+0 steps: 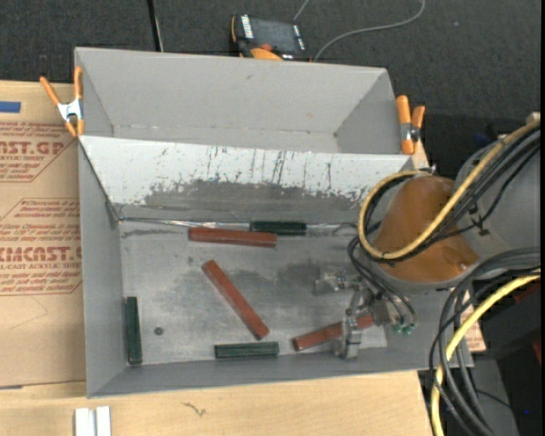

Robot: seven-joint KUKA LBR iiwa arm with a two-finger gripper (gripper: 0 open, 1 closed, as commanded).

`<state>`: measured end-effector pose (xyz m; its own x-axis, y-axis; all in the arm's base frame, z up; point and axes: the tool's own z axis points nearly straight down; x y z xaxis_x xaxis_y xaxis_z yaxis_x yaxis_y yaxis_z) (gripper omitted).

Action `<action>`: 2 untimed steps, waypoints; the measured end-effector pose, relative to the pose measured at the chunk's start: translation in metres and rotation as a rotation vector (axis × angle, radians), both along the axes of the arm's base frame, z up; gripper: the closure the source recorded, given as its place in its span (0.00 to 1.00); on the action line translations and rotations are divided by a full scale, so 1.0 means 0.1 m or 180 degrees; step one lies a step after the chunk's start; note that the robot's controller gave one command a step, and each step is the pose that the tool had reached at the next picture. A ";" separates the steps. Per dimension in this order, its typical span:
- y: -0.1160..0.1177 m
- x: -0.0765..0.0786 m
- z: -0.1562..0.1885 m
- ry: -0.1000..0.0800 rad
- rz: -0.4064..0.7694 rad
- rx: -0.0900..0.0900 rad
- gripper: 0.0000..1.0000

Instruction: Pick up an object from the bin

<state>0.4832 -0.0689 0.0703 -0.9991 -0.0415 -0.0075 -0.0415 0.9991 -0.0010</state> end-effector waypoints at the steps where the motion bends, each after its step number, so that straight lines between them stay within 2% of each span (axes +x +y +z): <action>1: 0.00 -0.01 0.00 0.0019 0.0002 0.0002 1.00; 2: 0.42 0.34 1.51 -0.0010 0.0453 0.0000 1.00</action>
Offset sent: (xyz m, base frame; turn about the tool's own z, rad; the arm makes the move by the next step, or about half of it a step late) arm 0.0000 0.0000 0.0000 0.0000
